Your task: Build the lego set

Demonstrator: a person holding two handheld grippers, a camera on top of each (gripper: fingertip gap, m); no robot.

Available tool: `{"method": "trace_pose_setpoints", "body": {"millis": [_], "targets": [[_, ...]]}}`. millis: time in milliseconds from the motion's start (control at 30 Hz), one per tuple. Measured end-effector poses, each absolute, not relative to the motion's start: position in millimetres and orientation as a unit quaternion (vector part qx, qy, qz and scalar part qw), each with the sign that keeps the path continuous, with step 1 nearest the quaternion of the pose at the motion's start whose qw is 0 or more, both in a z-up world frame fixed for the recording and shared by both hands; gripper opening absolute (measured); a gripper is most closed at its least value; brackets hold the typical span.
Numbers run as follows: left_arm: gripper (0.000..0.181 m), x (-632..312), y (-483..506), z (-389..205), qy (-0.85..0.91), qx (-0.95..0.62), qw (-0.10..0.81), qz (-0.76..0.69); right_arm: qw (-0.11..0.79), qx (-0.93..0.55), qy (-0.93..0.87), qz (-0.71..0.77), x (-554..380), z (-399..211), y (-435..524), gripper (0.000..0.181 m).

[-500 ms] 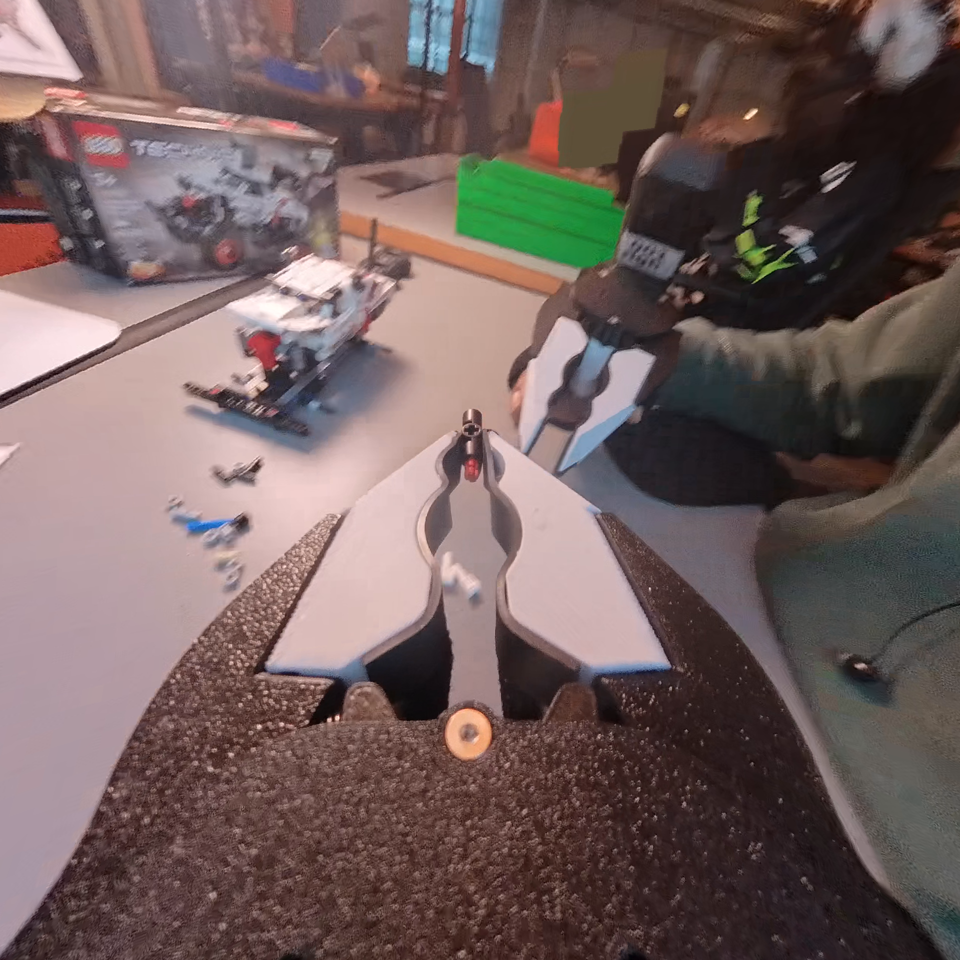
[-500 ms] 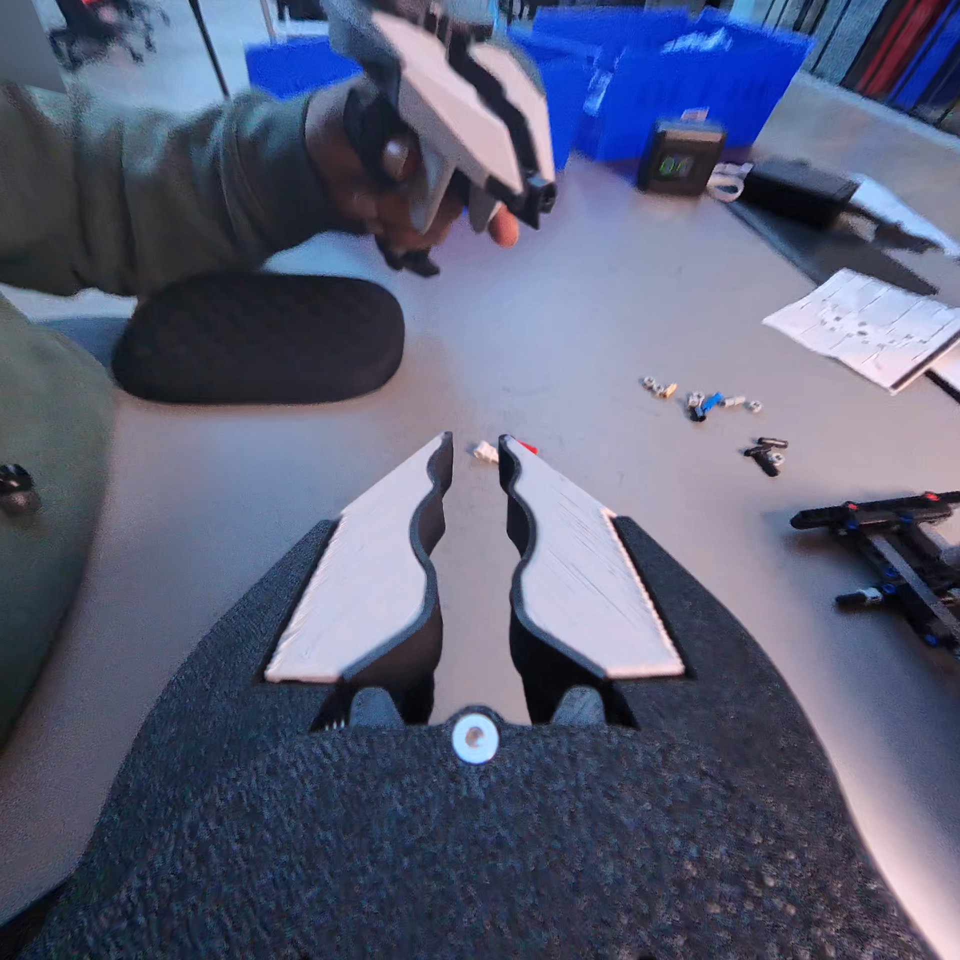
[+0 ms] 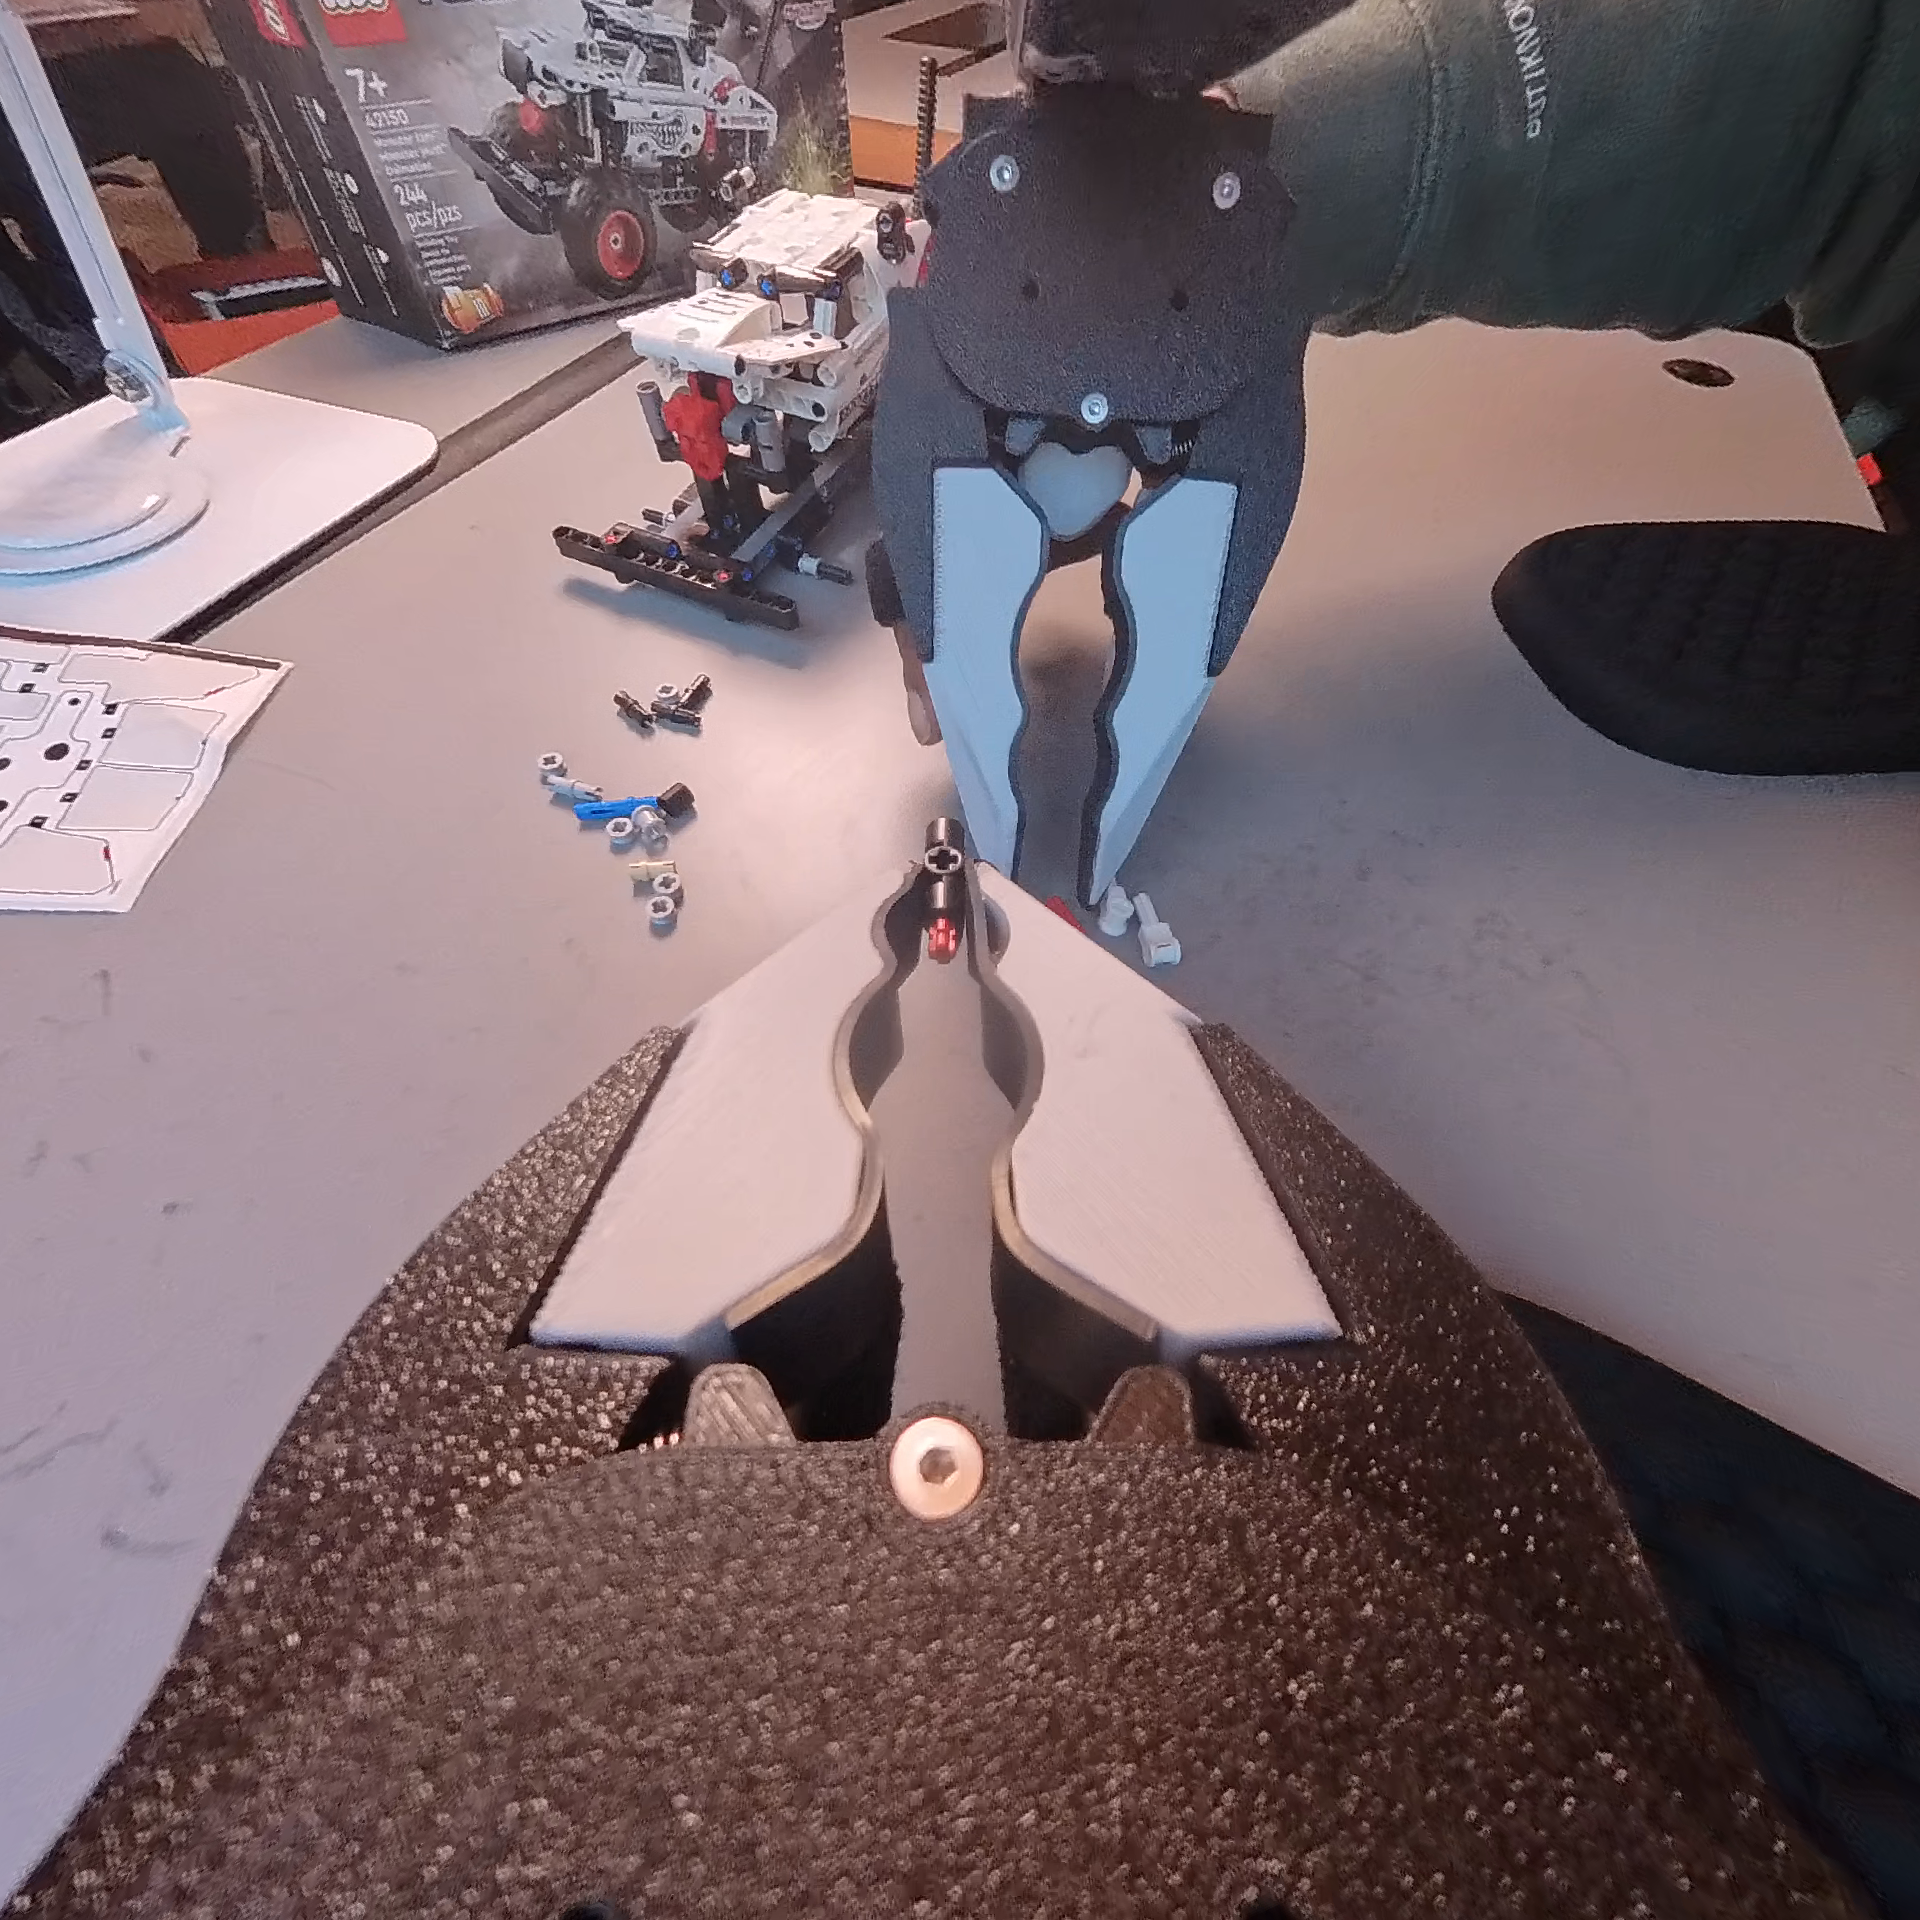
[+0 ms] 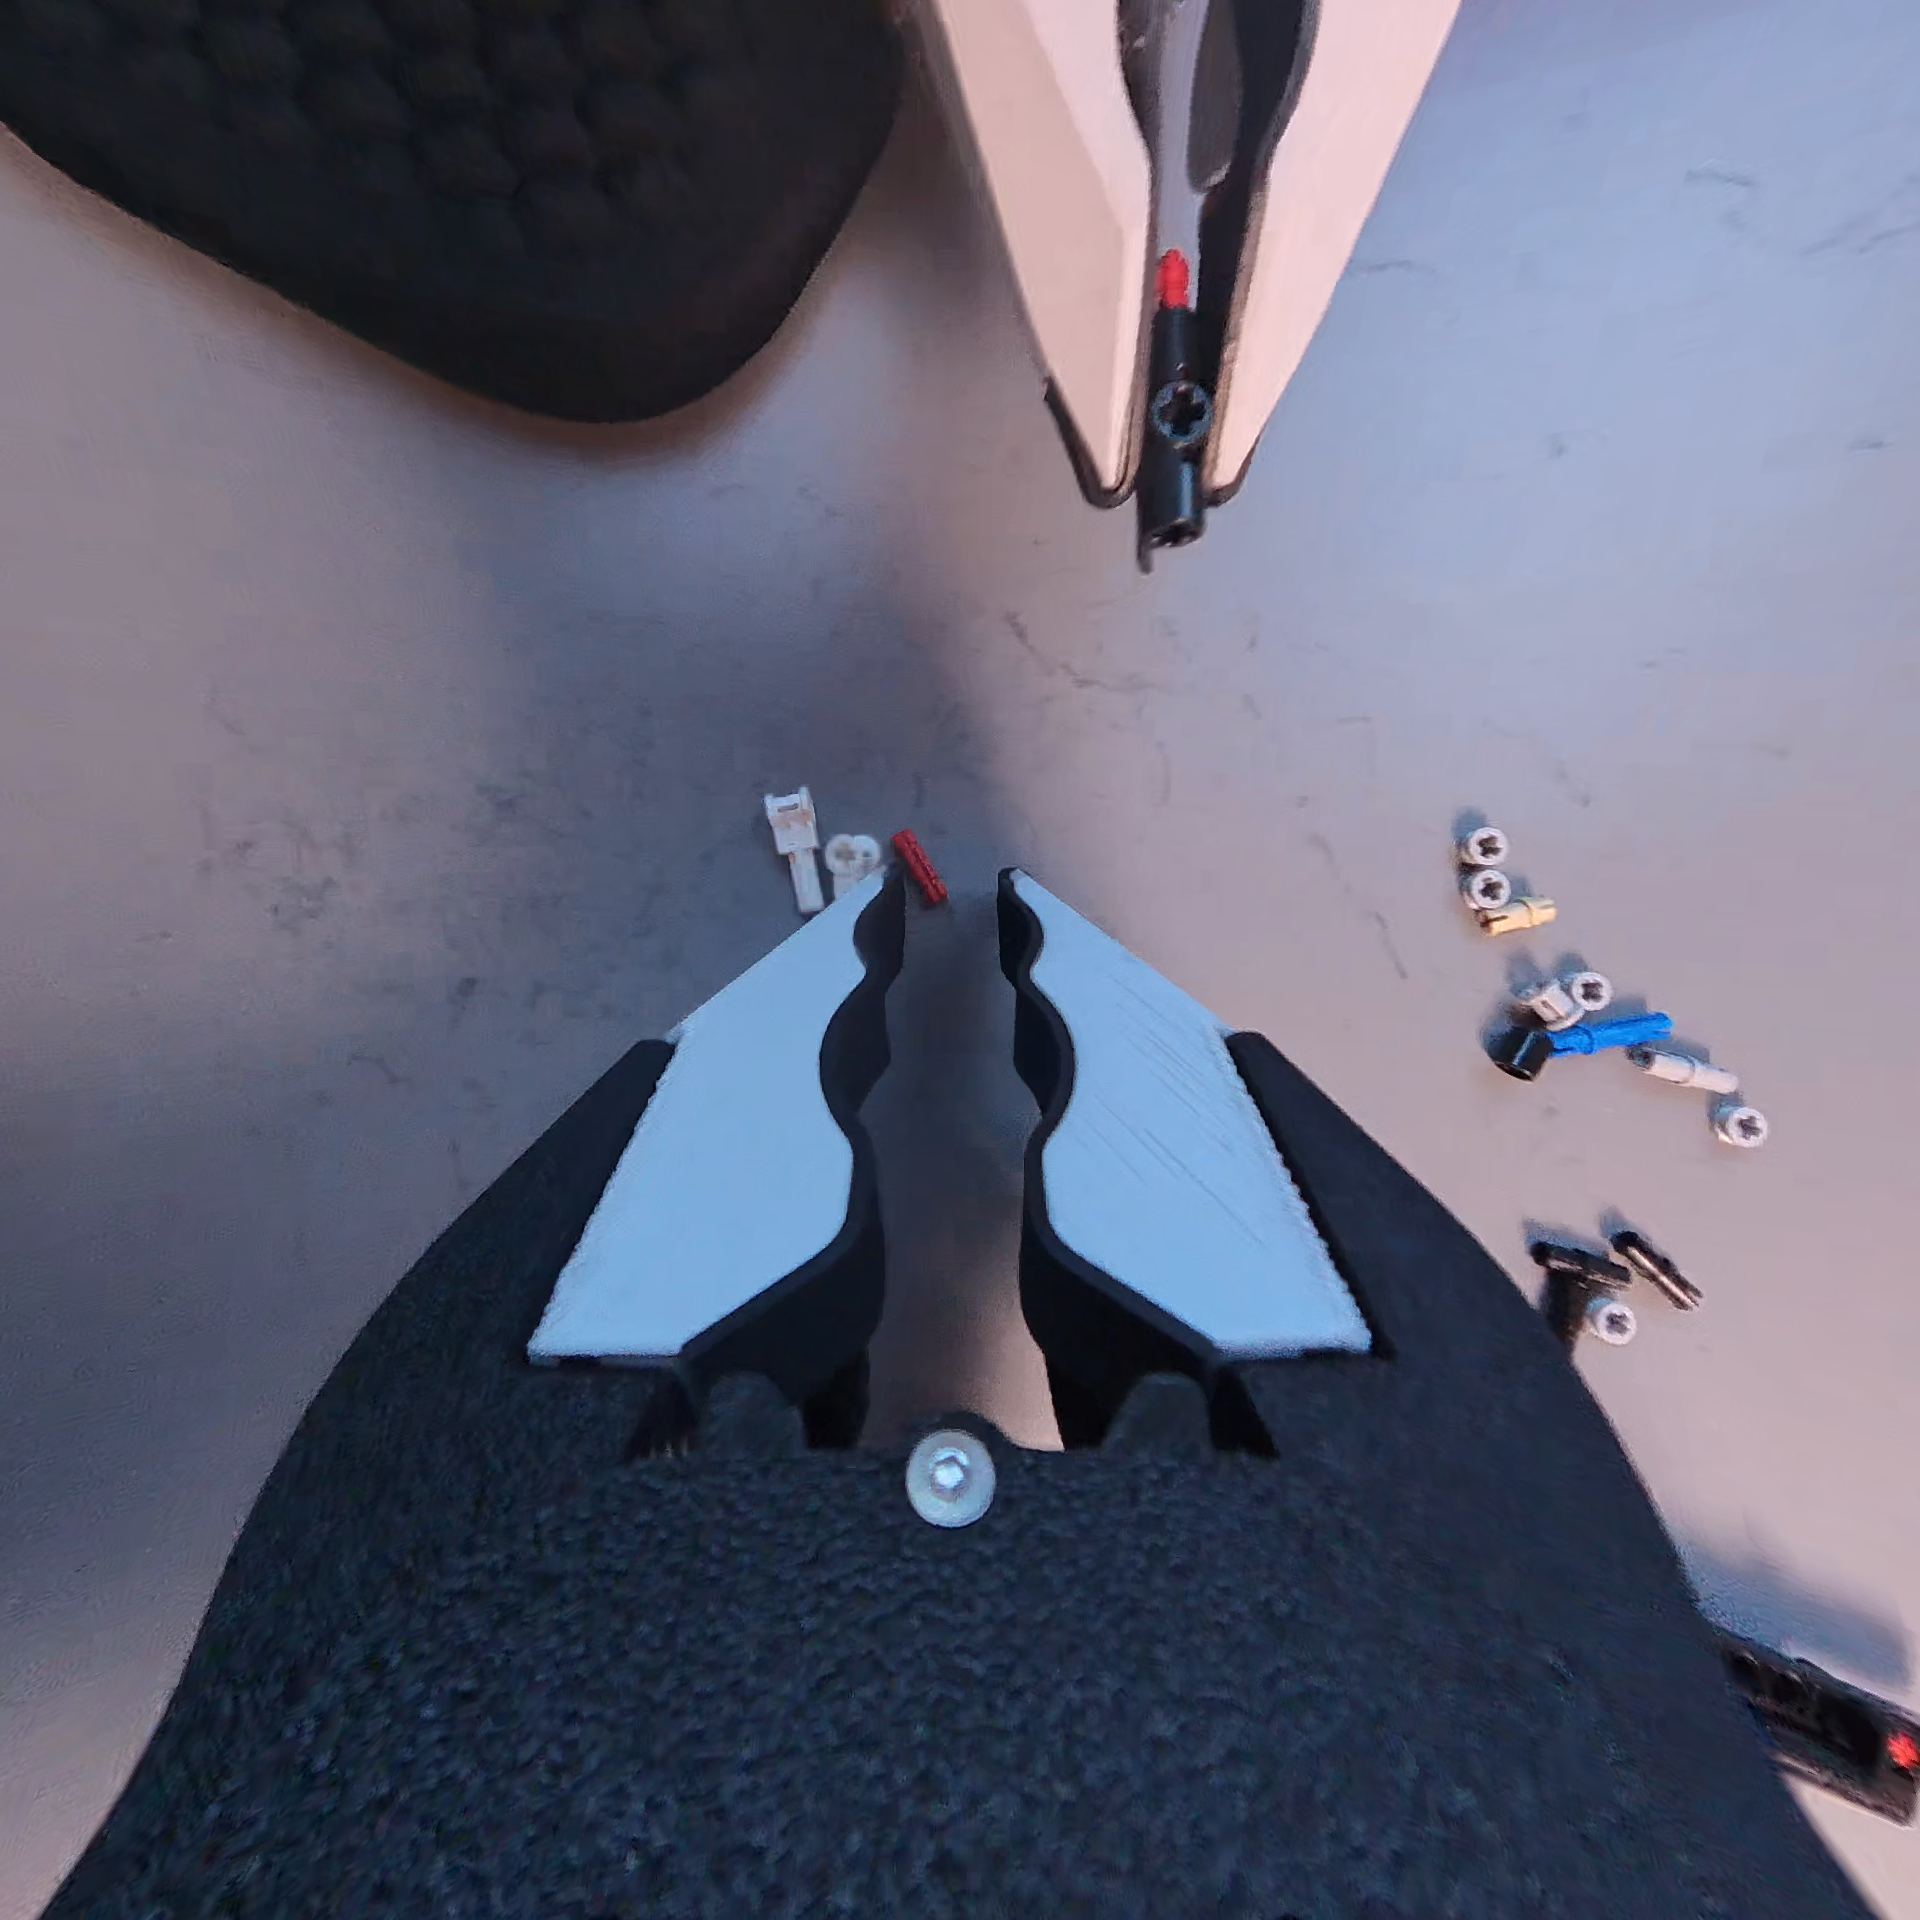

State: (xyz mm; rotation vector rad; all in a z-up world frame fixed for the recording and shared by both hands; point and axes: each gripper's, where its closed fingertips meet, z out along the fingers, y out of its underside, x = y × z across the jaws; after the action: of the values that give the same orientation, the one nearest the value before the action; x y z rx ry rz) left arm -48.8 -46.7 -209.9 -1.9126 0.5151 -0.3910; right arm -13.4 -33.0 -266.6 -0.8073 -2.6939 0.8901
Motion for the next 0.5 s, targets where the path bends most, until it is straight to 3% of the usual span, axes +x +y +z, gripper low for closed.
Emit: {"method": "trace_pose_setpoints", "body": {"millis": [500], "targets": [[0.005,-43.9,-49.3,-218.2,0.228,-0.809,0.512,-0.176,0.115,-0.258,-0.909,0.307,-10.4,-270.8,-41.4,0.002]]}}
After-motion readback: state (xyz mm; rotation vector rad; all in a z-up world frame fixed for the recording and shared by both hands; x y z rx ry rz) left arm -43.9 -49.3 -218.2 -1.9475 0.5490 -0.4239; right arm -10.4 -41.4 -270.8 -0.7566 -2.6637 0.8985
